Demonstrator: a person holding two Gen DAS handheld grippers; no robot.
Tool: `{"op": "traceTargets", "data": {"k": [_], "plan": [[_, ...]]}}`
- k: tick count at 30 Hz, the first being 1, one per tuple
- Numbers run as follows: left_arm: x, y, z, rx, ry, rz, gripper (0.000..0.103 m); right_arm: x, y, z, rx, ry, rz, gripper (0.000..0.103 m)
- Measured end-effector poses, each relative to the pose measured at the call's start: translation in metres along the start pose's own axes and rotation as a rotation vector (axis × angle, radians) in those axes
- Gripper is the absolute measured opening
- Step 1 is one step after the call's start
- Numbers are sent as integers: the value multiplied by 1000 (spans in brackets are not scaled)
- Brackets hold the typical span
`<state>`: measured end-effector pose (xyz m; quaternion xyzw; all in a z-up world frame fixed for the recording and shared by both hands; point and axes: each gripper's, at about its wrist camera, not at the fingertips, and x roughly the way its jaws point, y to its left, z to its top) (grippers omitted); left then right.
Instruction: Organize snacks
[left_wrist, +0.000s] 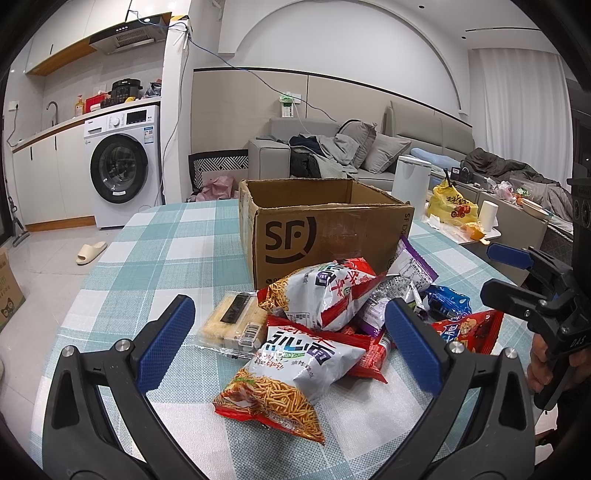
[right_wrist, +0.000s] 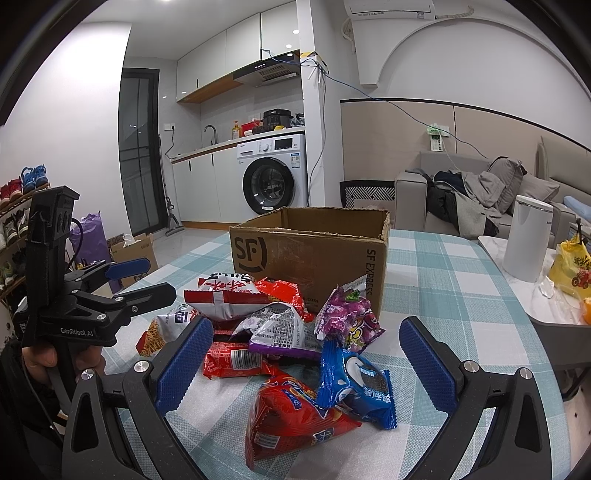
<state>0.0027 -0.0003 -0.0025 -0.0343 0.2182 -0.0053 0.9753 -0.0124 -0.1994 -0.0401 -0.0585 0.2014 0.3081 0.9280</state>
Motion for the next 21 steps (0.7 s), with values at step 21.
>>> {"op": "traceTargets", "data": {"k": [21], "plan": [[4, 8, 3, -4, 80, -20, 103, 3, -19, -1, 42, 89, -72, 103]]}}
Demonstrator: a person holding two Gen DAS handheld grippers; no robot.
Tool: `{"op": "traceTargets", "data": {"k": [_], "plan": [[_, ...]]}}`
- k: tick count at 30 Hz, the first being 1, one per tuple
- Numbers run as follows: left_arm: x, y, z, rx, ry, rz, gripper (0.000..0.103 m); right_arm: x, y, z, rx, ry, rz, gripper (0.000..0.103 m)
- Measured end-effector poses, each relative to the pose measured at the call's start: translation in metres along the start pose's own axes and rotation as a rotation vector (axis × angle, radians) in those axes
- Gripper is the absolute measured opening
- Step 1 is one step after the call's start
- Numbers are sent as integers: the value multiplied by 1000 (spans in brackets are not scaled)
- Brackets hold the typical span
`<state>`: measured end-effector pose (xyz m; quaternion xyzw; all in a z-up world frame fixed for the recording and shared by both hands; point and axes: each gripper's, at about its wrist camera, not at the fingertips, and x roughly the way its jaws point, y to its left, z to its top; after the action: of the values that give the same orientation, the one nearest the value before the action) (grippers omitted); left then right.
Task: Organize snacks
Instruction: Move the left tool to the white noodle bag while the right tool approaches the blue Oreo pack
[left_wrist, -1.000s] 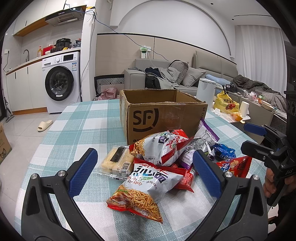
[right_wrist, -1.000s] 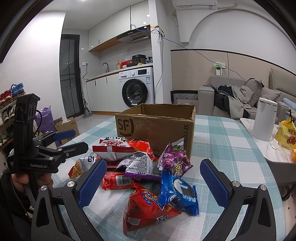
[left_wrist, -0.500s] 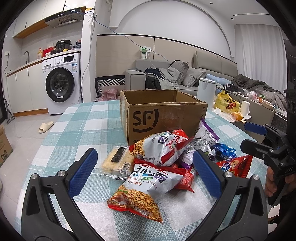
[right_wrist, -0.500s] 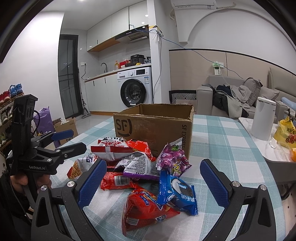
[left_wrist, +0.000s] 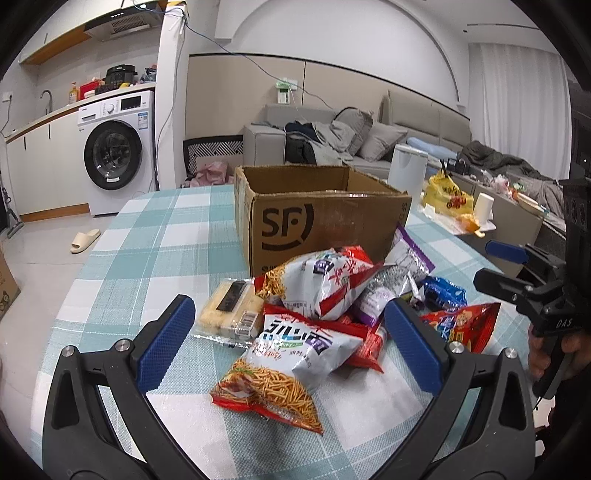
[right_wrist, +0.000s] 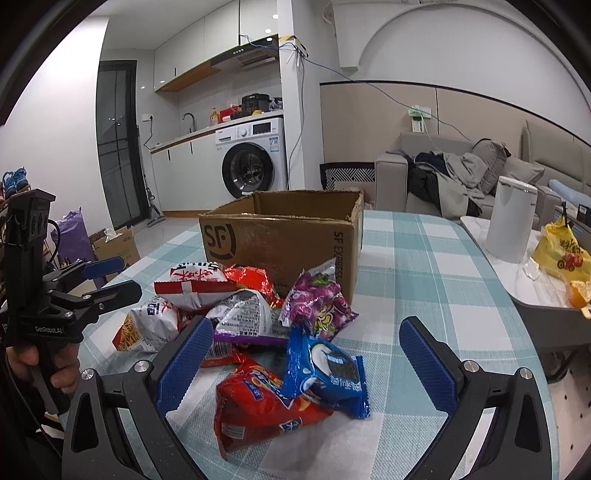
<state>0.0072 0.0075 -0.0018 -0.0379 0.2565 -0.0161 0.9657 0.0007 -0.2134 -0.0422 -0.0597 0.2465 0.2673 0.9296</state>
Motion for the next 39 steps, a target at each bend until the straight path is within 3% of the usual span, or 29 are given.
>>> {"op": "traceTargets", "data": {"k": [7, 23, 30, 39], "plan": [[6, 4, -4, 7, 44, 36, 103, 5, -16, -4, 52, 89, -11, 103], [48, 13, -18, -28, 242, 2, 102, 39, -42, -14, 151, 262, -23, 98], [64, 22, -25, -66, 290, -73, 81, 53, -43, -16, 185, 308, 20, 93], [61, 19, -25, -57, 289, -102, 72, 67, -43, -19, 199, 358, 35, 85]]}}
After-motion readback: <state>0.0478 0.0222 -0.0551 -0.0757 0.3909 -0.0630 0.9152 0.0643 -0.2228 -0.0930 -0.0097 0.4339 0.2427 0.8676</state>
